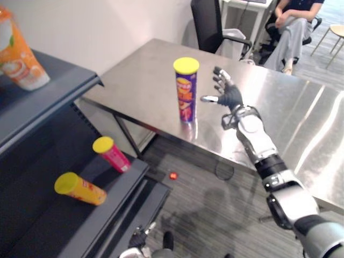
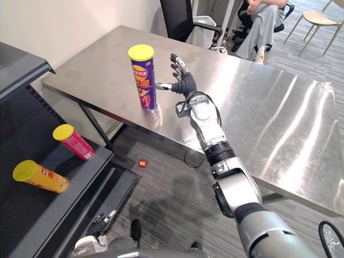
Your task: Put the gum and the chips on the shelf.
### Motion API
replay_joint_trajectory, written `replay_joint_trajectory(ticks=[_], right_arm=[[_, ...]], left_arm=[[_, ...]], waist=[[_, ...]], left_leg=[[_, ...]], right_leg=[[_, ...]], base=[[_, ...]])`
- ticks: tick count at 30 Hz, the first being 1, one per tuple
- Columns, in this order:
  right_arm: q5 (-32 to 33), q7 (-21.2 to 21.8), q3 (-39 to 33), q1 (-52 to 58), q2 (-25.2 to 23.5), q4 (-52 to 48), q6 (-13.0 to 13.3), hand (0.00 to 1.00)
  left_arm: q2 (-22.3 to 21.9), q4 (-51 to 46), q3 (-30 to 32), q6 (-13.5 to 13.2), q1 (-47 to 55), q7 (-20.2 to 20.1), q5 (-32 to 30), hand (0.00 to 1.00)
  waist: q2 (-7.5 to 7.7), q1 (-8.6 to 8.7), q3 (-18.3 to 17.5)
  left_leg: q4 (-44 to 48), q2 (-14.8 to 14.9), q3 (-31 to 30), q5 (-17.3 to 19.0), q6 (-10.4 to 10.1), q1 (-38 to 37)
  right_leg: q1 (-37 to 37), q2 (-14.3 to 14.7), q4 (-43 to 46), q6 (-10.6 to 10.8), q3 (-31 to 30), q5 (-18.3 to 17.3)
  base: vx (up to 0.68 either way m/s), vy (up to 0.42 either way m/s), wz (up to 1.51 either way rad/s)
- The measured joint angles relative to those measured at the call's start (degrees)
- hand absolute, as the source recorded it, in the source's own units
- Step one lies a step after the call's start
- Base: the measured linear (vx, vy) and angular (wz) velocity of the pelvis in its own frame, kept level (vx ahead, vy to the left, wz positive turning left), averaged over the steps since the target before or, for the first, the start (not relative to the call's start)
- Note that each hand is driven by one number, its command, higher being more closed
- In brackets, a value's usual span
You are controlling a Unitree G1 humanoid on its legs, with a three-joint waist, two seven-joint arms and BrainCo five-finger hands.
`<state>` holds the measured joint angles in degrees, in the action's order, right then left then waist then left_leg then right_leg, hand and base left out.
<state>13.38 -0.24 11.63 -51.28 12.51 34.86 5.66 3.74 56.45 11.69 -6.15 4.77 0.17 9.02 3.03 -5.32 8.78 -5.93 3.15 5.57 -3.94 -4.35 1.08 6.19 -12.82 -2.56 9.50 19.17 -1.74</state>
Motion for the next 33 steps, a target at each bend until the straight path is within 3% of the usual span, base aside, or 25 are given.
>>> replay_joint_trajectory(ticks=[16, 28, 32, 33], right_arm=[[-0.02, -0.52, -1.18, -3.61, -0.05, 4.02, -0.35, 0.00], [-0.02, -0.53, -1.11, -8.46, 0.48, 4.02, -0.36, 0.00], [-0.01, -0.55, -1.10, -9.04, 0.73, 4.23, -0.47, 0.00], [-0.01, -0.55, -1.10, -9.09, 0.72, 4.21, -0.46, 1.00]], left_arm=[[0.19, -0.74, -0.12, -0.16, -0.04, 0.16, 2.10, 0.00], [0.37, -1.05, -0.25, -0.78, -0.17, 0.74, 2.18, 0.00], [0.81, -1.02, -0.38, -0.77, -0.39, 0.92, 2.19, 0.00], [1.04, -0.92, -0.59, -0.76, -0.39, 1.04, 2.19, 0.00]], waist=[[0.18, -0.77, 0.93], [0.18, -1.80, 0.90], [0.21, -2.86, 0.87], [0.26, -3.03, 0.84]], left_leg=[[0.19, 0.06, -2.07, -0.36, -0.15, 1.83], [0.03, 2.13, -4.27, -2.26, -1.26, 4.71], [0.03, 2.89, -5.14, -3.12, -1.53, 5.86], [0.03, 2.99, -5.47, -3.24, -1.60, 5.92]], right_leg=[[-0.15, 0.20, -0.36, -0.02, 2.21, 0.04], [-2.25, 2.56, 0.33, -0.45, 2.60, -0.22], [-3.00, 3.41, 0.50, -0.69, 3.08, -0.38], [-2.90, 3.57, 0.51, -0.71, 3.31, -0.39]], base=[[0.01, -0.008, 0.08], [-0.05, -0.024, 0.06], [-0.06, -0.025, 0.09], [-0.04, -0.021, 0.09]])
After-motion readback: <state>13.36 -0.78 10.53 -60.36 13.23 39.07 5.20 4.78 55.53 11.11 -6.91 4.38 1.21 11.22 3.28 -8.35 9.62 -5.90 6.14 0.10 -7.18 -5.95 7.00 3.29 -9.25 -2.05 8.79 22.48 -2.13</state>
